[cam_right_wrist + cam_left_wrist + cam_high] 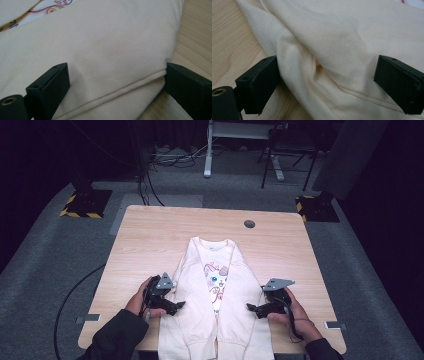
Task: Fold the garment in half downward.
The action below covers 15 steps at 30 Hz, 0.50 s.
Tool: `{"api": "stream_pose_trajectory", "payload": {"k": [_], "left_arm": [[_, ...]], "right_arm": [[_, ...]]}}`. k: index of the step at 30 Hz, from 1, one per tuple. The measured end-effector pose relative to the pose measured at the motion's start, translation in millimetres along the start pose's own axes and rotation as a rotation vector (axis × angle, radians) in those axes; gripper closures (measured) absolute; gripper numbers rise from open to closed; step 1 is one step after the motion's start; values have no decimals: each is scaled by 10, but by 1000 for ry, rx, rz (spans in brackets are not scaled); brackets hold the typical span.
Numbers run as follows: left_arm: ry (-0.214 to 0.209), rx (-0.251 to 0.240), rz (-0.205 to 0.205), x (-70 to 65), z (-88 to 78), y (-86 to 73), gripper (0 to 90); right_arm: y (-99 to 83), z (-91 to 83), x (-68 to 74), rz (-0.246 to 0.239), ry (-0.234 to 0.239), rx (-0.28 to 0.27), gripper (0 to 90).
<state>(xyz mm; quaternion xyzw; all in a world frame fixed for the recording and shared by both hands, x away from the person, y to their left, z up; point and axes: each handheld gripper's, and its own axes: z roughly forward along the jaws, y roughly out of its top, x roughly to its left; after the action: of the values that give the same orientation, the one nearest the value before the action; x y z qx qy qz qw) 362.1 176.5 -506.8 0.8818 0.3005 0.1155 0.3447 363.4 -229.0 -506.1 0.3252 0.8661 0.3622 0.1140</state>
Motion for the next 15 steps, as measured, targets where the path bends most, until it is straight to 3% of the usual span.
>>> {"api": "stream_pose_trajectory", "payload": {"k": [15], "left_arm": [[-6, -14, 3, -37, -29, -53, 64]], "right_arm": [[-57, -36, 57, 6, 6, -10, 66]]}}
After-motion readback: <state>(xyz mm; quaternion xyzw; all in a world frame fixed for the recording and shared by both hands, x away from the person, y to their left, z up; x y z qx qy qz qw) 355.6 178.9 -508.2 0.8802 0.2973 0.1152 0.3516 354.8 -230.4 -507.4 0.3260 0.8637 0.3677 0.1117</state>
